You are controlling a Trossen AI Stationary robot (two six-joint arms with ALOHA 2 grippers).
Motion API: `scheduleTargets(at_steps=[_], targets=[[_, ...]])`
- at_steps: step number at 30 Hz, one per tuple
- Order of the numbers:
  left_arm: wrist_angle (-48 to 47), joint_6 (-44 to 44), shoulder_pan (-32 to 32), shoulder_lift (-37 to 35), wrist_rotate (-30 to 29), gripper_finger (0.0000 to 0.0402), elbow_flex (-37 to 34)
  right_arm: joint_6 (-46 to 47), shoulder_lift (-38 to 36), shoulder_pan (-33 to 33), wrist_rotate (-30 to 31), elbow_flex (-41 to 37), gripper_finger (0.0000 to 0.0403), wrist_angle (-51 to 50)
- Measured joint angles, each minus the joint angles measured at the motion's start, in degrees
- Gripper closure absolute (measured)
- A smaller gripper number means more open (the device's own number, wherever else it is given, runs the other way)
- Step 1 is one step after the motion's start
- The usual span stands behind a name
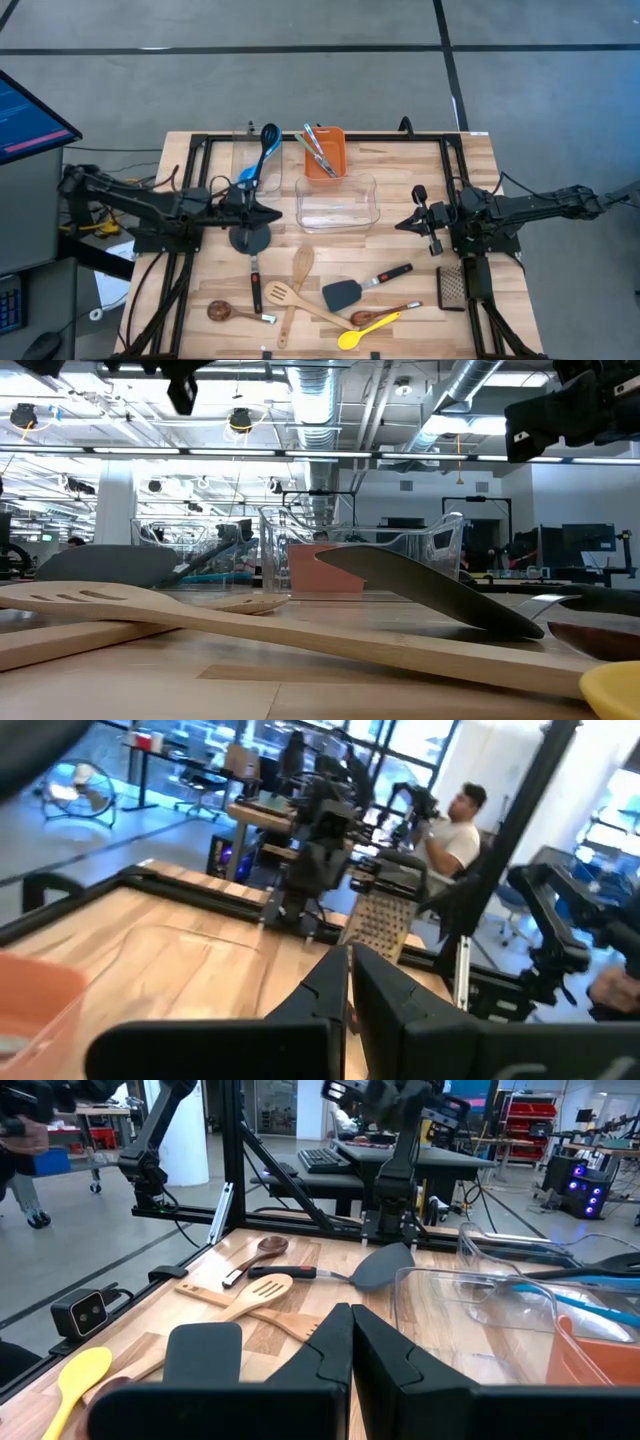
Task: Pick & Place Kitchen Items
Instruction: Put the black turner spatula into the bottom transparent bin
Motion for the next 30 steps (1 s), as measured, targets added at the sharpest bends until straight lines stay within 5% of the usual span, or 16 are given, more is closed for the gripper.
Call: scheduleTargets(at_steps=[14, 30], targets=[[0.20, 5.42, -8.05, 12.76, 2.96, 0.0399, 10.80, 0.05, -0.02, -0.02, 0.00, 0.00, 0.0403, 0.02], [0.34, 5.42, -11.49, 13.83, 2.95, 0.0399, 11.71, 0.08, -0.01, -0.02, 0.00, -0.01, 0.0403, 0.00]])
